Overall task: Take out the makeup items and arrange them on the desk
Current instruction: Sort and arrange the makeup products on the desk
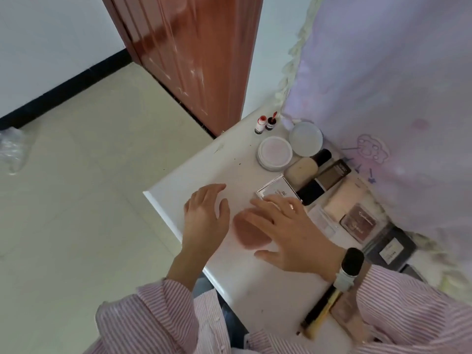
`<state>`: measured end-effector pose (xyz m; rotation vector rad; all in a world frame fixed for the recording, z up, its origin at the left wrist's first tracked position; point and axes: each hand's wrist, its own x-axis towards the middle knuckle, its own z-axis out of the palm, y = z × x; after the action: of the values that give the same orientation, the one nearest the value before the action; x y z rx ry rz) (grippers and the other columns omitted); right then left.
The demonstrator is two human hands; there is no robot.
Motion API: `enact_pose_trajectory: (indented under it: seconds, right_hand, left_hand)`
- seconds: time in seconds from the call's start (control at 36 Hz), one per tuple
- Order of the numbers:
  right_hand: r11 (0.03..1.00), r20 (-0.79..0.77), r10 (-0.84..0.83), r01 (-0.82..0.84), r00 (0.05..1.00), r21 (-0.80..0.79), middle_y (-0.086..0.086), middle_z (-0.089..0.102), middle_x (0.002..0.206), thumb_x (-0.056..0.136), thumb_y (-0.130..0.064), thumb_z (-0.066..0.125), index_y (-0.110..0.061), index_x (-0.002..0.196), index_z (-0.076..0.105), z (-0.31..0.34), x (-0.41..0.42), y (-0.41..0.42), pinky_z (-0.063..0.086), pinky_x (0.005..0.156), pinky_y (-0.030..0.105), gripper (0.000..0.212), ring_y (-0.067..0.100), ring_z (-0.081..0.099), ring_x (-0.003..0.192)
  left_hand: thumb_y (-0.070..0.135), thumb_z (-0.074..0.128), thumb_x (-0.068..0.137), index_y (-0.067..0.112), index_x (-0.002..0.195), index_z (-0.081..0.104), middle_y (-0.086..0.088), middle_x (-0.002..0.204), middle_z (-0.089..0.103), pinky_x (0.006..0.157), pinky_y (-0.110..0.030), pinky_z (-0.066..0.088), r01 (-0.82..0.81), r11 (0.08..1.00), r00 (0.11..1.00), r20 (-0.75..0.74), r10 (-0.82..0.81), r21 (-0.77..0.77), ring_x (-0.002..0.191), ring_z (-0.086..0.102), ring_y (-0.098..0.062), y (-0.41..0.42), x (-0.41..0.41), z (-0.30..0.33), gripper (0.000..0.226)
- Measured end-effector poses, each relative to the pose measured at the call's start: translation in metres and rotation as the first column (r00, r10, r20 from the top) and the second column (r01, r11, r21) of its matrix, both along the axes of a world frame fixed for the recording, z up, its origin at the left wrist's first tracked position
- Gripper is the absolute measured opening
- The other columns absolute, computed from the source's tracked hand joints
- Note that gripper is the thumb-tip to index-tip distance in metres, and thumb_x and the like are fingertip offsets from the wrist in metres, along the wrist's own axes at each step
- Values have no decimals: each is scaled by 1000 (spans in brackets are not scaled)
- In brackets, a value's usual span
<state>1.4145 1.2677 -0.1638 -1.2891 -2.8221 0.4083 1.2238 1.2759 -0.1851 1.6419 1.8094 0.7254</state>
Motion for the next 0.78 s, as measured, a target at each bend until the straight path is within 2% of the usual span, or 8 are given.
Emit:
enact_pose_trajectory:
  seconds: [0.08, 0.17, 0.31, 0.39, 0.44, 0.56, 0.67, 0.78]
  right_hand:
    - [999, 103, 42, -44, 994, 16, 8, 44, 137, 65, -49, 66, -21, 133, 39, -10, -6, -9, 26, 92, 43, 79, 29, 37, 121]
    - [999, 94, -1, -4, 996, 54, 9, 49, 125, 65, -40, 66, -20, 131, 40, -13, -12, -5, 30, 87, 43, 74, 29, 41, 115]
    - [998, 45, -48, 49, 998, -28, 9, 49, 115, 65, -49, 55, -18, 134, 36, -10, -23, 6, 38, 87, 43, 78, 30, 44, 109]
    - [954, -200, -230, 181, 952, -237, 4, 42, 123, 67, -53, 53, -21, 138, 30, -2, -30, 7, 35, 96, 35, 82, 18, 33, 112]
    - [889, -316, -367, 230, 875, -397, -2, 37, 127, 67, -50, 62, -23, 140, 28, 6, -35, 11, 30, 100, 27, 85, 10, 31, 115]
    - [858, -456, -464, 256, 760, -445, -9, 40, 128, 64, -52, 65, -23, 132, 37, 17, -49, 20, 36, 95, 20, 79, 8, 37, 117]
    - [892, -461, -419, 262, 782, -368, -7, 45, 130, 69, -54, 58, -17, 132, 44, 25, -62, 25, 33, 91, 8, 73, 7, 37, 117]
    - [922, -456, -361, 240, 813, -304, 1, 49, 134, 79, -42, 51, -11, 132, 48, 29, -65, 29, 34, 100, 15, 61, 13, 42, 121]
  left_hand:
    - [24, 40, 82, 10, 105, 67, -4, 111, 65, 97, -41, 35, 69, 996, 977, -208, -56, 55, 111, 53, -23, -13, -14, -17, 38]
    - [24, 40, 82, 10, 103, 67, -6, 117, 63, 104, -45, 32, 99, 993, 974, -210, -85, 60, 117, 46, -21, -19, -20, -25, 37]
    - [25, 45, 85, 10, 105, 68, -1, 114, 64, 107, -41, 28, -11, 1000, 1000, -2, 11, 24, 118, 51, -20, -15, -22, -19, 35]
    - [17, 51, 93, 18, 111, 65, 14, 109, 61, 99, -26, 38, -100, 984, 964, 232, 133, -149, 110, 52, -7, -11, -23, 6, 23]
    - [20, 48, 96, 22, 111, 62, 9, 109, 66, 86, -15, 44, -45, 950, 868, 458, 191, -310, 98, 59, -3, -9, -25, 22, 21]
    - [44, 34, 93, 18, 120, 59, -6, 111, 68, 83, -34, 52, 245, 846, 516, 802, 299, -473, 99, 65, -25, -4, -26, 32, 45]
    - [51, 34, 91, 12, 130, 51, -18, 124, 59, 86, -38, 51, 278, 834, 329, 863, 383, -477, 112, 58, -33, 0, -20, 32, 57]
    - [51, 46, 89, 10, 131, 48, -21, 124, 57, 83, -38, 51, 191, 868, 281, 872, 400, -459, 100, 61, -31, 3, -21, 33, 60]
